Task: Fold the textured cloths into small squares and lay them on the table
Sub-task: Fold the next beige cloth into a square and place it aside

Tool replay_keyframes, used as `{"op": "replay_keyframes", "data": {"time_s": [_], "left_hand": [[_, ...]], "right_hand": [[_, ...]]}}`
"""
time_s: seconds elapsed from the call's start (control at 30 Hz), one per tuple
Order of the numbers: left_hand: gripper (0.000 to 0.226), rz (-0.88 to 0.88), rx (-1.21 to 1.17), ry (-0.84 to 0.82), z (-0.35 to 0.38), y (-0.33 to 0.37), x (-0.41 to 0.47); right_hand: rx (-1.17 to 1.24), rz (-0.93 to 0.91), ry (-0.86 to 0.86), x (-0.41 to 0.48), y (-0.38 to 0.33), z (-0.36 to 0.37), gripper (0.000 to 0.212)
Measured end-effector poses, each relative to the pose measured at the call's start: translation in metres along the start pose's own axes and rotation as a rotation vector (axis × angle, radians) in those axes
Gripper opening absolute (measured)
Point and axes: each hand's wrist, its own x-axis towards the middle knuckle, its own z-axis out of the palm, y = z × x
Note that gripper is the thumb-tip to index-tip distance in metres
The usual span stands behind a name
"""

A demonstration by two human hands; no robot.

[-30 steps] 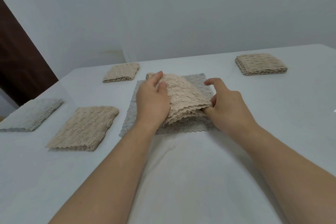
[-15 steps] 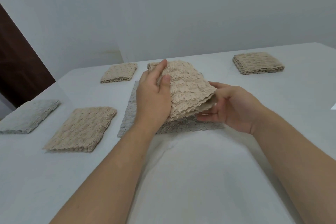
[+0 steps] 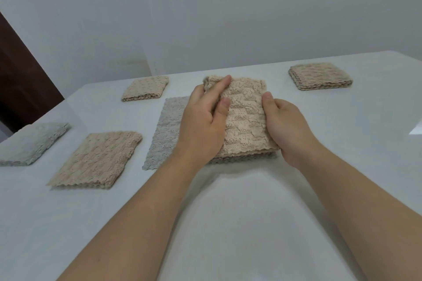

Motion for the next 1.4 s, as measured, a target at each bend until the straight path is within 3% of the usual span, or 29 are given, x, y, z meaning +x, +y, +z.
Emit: {"op": "replay_keyframes", "data": {"time_s": [0.2, 0.4, 0.73, 0.93, 1.03, 1.13, 1.23, 1.4], "left_hand": [[0.040, -0.069, -0.028, 0.032, 0.005, -0.002, 0.000], [0.039, -0.135, -0.092, 0.024, 0.006, -0.004, -0.001], [0.044, -0.134, -0.094, 0.045, 0.012, -0.007, -0.006], [0.046, -0.172, -0.205, 0.053, 0.011, -0.021, -0.002], [0.040, -0.193, -0.219, 0.081, 0.014, -0.018, -0.003], [0.039, -0.268, -0.235, 0.132, 0.017, -0.010, -0.002], [0.042, -0.321, -0.227, 0.146, 0.016, -0.002, -0.006], [0.047, -0.403, -0.166, 0.112, 0.021, 0.015, -0.009]], "right_hand": [[-0.145, -0.120, 0.146, -0.002, 0.000, 0.003, 0.044], [-0.236, -0.190, 0.143, -0.005, -0.003, -0.001, 0.043], [-0.179, -0.196, 0.189, -0.005, -0.004, 0.001, 0.039], [0.017, -0.227, -0.011, -0.001, -0.002, -0.002, 0.007], [0.032, -0.268, -0.062, 0.000, 0.001, -0.003, 0.017], [0.131, -0.189, -0.109, 0.003, 0.004, -0.002, 0.036], [0.222, -0.118, -0.162, 0.003, 0.002, -0.007, 0.039], [0.174, -0.106, -0.195, 0.001, -0.014, -0.026, 0.041]]}}
